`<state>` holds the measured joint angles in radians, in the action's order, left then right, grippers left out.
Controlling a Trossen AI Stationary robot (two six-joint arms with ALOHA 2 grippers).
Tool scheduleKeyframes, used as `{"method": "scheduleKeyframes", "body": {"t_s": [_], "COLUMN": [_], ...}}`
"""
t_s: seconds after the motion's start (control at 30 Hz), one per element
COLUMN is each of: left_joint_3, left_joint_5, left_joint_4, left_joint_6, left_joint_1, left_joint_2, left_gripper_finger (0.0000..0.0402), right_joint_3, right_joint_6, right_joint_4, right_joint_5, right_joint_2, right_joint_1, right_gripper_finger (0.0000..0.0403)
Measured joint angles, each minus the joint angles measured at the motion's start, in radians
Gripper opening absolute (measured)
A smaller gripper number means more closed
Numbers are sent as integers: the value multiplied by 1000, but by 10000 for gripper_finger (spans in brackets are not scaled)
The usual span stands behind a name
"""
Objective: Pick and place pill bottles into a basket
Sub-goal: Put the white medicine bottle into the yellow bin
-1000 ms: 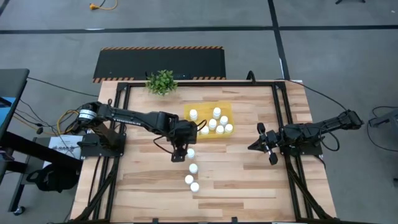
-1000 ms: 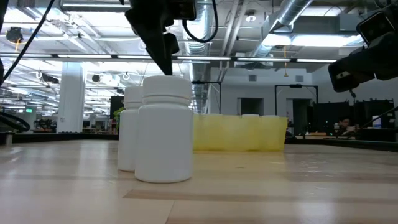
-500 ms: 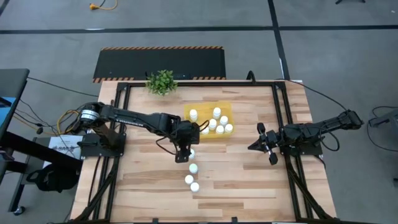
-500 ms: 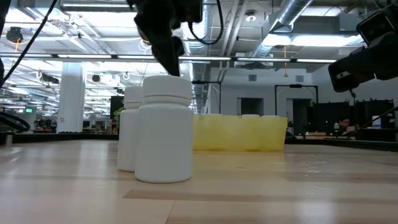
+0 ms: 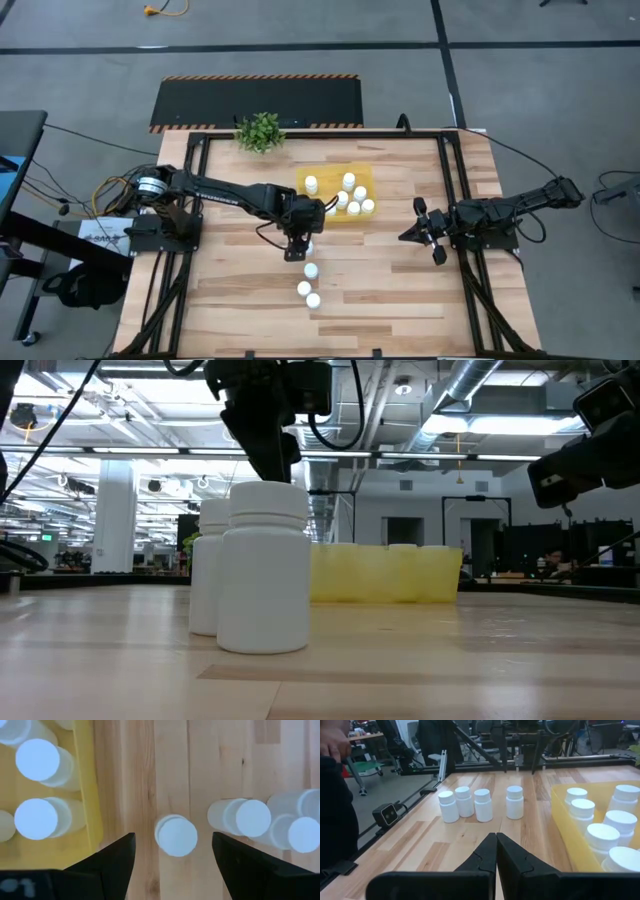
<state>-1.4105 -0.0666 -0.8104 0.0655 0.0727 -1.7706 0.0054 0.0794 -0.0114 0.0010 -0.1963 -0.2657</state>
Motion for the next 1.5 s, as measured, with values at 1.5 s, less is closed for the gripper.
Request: {"method": "scheduleKeyframes", "body": {"t_s": [1.5], "left_joint_3": [8], "left_joint_5": [-14], "left_joint_4": [16], "left_joint_6": [-25], "left_joint_1": [27], "left_joint_2": [-130], "left_gripper_finger": [252], "right_joint_3": [0], "right_joint_6": [0], "right_joint_4": [0], "right_joint_5": [0], "right_joint_2": [0], "right_joint_1": [0], "right_gripper_finger": [1]}}
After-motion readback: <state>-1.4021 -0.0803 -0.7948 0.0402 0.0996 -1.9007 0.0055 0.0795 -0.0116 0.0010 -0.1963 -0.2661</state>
